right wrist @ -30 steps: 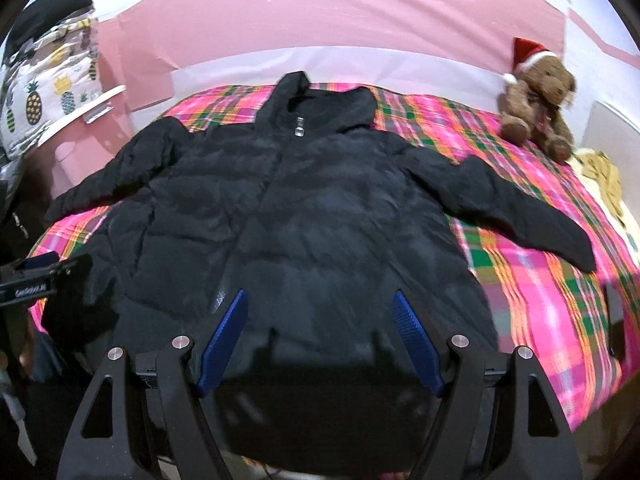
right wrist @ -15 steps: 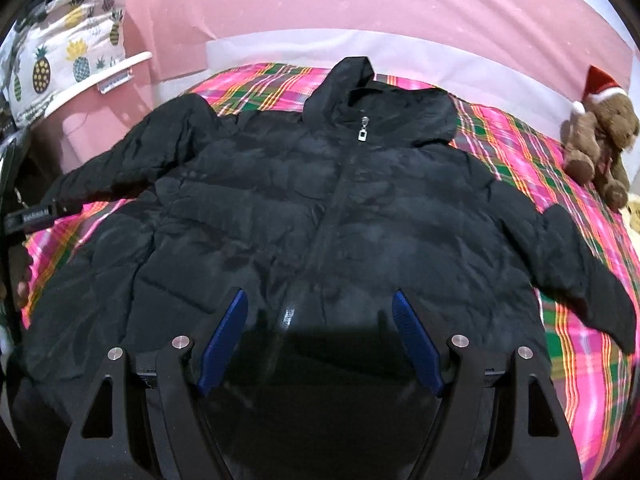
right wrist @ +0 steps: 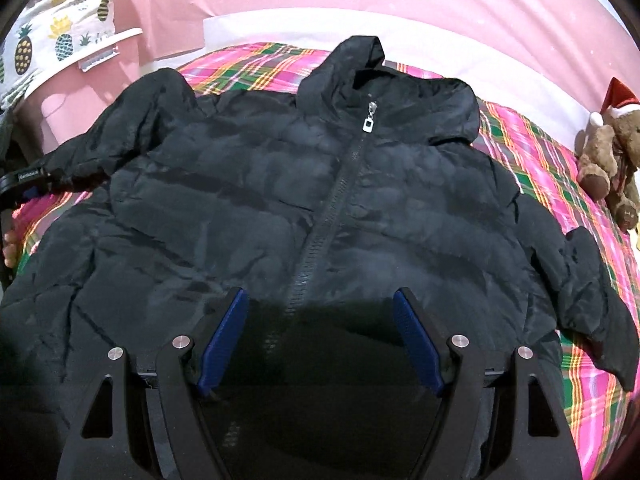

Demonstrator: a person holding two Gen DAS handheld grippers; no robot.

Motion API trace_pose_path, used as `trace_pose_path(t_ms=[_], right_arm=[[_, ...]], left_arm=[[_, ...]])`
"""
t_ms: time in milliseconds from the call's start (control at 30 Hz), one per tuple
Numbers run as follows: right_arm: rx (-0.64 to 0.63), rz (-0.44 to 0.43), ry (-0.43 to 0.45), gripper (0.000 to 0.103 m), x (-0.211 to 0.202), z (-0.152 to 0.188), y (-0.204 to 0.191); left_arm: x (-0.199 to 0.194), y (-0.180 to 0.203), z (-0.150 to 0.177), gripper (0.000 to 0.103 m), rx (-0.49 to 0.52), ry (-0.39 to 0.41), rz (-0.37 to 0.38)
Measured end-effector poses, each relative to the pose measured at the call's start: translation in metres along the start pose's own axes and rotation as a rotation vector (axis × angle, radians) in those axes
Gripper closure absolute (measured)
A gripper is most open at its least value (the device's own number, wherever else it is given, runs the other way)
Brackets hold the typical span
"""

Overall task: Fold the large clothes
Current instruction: 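Grasp the jacket sleeve with the left tool and fold it across the body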

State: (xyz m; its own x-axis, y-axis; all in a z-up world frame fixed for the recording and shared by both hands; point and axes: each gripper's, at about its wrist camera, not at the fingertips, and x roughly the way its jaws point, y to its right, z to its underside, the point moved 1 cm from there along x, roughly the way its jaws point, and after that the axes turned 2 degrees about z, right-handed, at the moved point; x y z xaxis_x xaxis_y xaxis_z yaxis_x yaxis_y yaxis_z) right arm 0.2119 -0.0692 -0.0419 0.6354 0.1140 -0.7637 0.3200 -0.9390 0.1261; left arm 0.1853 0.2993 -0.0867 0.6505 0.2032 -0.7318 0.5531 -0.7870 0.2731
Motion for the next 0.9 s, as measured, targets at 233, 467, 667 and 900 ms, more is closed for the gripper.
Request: trace_pose_path(t_ms=[233, 467, 667, 900], right_arm=[[0.037, 0.011, -0.006, 0.029, -0.001, 0.006, 0.018], [0.076, 0.007, 0.033, 0.029, -0.023, 0.012, 0.039], [0.127, 0.014, 0.068, 0.029, -0.041, 0.019, 0.065], [0.196, 0.029, 0.077, 0.029, -0.050, 0.033, 0.099]], left_arm=[[-0.034, 0.033, -0.021, 0.088, 0.077, 0.062, 0.057], [-0.090, 0.101, -0.044, 0.089, 0.188, 0.147, 0.199], [-0.119, 0.171, -0.040, 0.089, 0.304, 0.167, 0.299], [-0.114, 0.255, -0.009, 0.089, 0.412, 0.099, 0.416]])
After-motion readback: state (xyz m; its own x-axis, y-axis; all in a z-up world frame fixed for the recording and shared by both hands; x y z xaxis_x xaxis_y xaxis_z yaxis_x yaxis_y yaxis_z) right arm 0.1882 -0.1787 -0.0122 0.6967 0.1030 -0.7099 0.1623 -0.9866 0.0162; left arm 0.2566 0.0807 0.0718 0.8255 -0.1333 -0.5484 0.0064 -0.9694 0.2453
